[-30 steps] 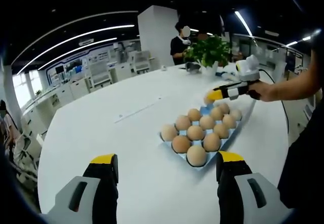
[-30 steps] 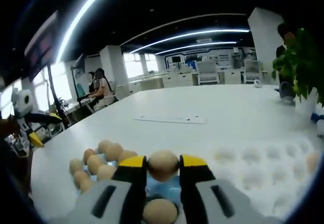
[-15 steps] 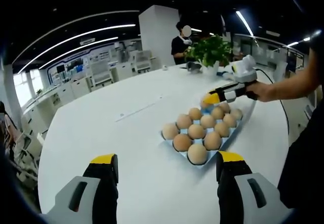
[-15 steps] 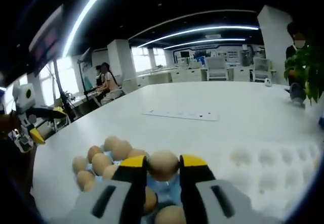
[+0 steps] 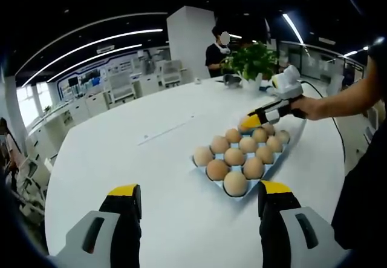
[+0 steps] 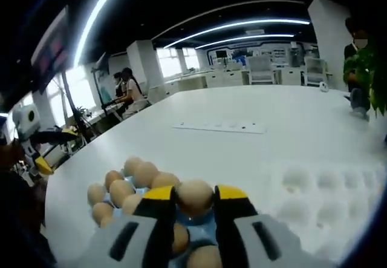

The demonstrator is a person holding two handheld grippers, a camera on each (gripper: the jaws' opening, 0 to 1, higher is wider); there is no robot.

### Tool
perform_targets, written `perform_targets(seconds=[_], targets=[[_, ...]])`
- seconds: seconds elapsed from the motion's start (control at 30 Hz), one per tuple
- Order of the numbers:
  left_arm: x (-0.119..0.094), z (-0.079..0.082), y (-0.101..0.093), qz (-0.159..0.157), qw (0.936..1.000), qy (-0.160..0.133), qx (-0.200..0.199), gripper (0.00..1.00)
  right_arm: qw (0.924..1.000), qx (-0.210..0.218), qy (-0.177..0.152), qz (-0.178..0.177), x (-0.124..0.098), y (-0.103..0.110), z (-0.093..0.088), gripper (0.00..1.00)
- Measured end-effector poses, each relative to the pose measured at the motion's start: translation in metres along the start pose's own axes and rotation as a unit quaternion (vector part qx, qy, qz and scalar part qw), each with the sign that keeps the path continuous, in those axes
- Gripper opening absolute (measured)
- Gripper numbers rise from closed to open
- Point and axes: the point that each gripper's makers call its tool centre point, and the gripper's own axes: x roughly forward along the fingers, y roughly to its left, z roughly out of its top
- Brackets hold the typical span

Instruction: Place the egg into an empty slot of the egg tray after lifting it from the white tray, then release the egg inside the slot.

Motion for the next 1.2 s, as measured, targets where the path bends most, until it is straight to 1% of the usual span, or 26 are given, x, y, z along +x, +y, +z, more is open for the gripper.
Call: perform_targets(seconds=[0.17, 0.3, 0.5, 0.67, 0.83, 0.9, 0.93, 1.2], targets=[[0.0, 0.0, 0.0, 0.001, 1.0, 0.0, 0.0, 0.8, 1.0, 0.003, 0.009, 0.0, 0.001, 0.0, -0.003, 0.25], [0.0, 0.001, 0.001, 0.001, 1.0, -0.001, -0.001, 0.8, 0.9996, 0.017, 0.022, 0.001, 0.003, -0.002, -0.009, 0.25], [0.001, 0.001, 0.0, 0.0, 1.0, -0.001, 0.0, 0.8, 0.9991, 0.025, 0.034, 0.004, 0.005, -0.004, -0.008, 0.25], [0.002, 0.004, 0.0, -0.001, 1.0, -0.003, 0.002, 0.8, 0.999, 0.011, 0.044, 0.005, 0.007, -0.003, -0.008, 0.25], [0.003, 0.004, 0.0, -0.002, 1.0, -0.003, 0.003, 0.8, 0.998, 0.0, 0.063, 0.007, 0.009, -0.002, -0.009, 0.25], [0.003, 0.004, 0.0, -0.002, 1.0, -0.003, 0.002, 0.8, 0.9968, -0.027, 0.075, 0.01, 0.009, -0.001, -0.01, 0.25], [0.003, 0.005, 0.0, -0.002, 1.0, -0.003, 0.003, 0.8, 0.9963, -0.037, 0.076, 0.012, 0.009, 0.0, -0.01, 0.25], [0.004, 0.006, -0.001, -0.005, 1.0, -0.004, 0.005, 0.8, 0.9947, -0.054, 0.084, 0.023, 0.011, 0.001, -0.011, 0.25]])
